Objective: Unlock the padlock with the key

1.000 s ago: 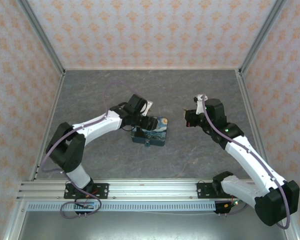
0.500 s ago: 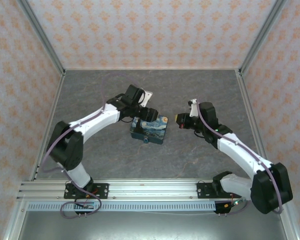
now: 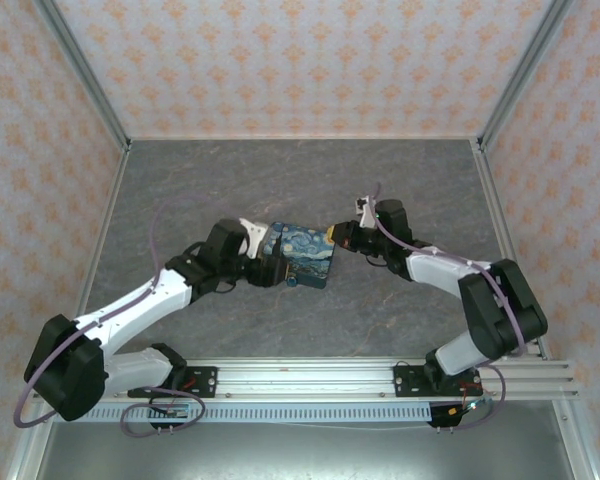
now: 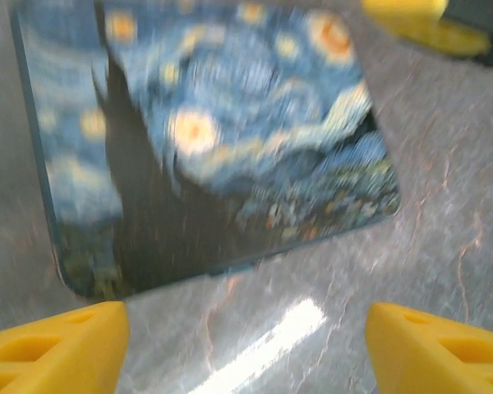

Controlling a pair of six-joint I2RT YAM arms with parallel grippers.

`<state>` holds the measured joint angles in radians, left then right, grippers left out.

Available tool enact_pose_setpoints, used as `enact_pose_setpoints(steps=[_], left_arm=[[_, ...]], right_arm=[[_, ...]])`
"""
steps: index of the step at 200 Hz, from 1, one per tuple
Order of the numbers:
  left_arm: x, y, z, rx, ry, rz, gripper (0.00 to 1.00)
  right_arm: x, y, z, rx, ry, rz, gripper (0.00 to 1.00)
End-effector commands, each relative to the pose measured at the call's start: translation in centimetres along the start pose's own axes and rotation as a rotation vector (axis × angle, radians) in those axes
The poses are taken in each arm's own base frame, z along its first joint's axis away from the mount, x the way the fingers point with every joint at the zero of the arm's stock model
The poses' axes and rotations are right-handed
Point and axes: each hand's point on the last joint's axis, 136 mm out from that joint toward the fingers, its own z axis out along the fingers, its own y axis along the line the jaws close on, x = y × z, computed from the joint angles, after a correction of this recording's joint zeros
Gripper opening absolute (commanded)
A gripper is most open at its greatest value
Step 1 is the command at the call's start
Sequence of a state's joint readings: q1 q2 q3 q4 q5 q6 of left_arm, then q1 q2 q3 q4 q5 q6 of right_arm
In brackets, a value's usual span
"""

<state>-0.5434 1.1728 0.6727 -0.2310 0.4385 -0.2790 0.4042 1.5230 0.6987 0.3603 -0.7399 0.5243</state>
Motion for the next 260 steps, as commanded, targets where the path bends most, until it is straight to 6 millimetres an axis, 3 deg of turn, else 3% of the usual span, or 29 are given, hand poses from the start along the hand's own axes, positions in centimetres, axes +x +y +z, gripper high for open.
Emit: enact_pose_setpoints(steps=[1,65,96,144,198,260], left_arm=[[-0.6,-1.4,0.2,0.083,-0.075,-0.041,0.76],[1.5,-0.8,4.9,0.079,-0.046,-0.046,0.74],[1.0,-0.6,6.6,0.056,-0.078,-0.048,0.72],[-0.6,-0.7,7.9,0.035,-0.079,-0.032,0.71],[-0.5,1.0,9.1,-0.049,-0.060,0.020,0.67],[-0.3,3.6,8.0,-0.172,-0.137,0.066,0.64]], right_arm=[[-1.5,1.9,0.8,-0.062,-0.024,-0.040,0.00],[-0.5,-0.1,1.7,0.022,0.016,-0.034,0.00],[-0.4,-0.4,1.7,0.036,0.017,-0.034,0.00],[-1.0,-1.6,2.0,0.111,0.022,-0.023,0.00],[-2.6,-2.1,2.7,0.124,0.000,-0.024,0.00],[-2.4,-2.5,2.9,0.127,0.007,-0.030,0.00]])
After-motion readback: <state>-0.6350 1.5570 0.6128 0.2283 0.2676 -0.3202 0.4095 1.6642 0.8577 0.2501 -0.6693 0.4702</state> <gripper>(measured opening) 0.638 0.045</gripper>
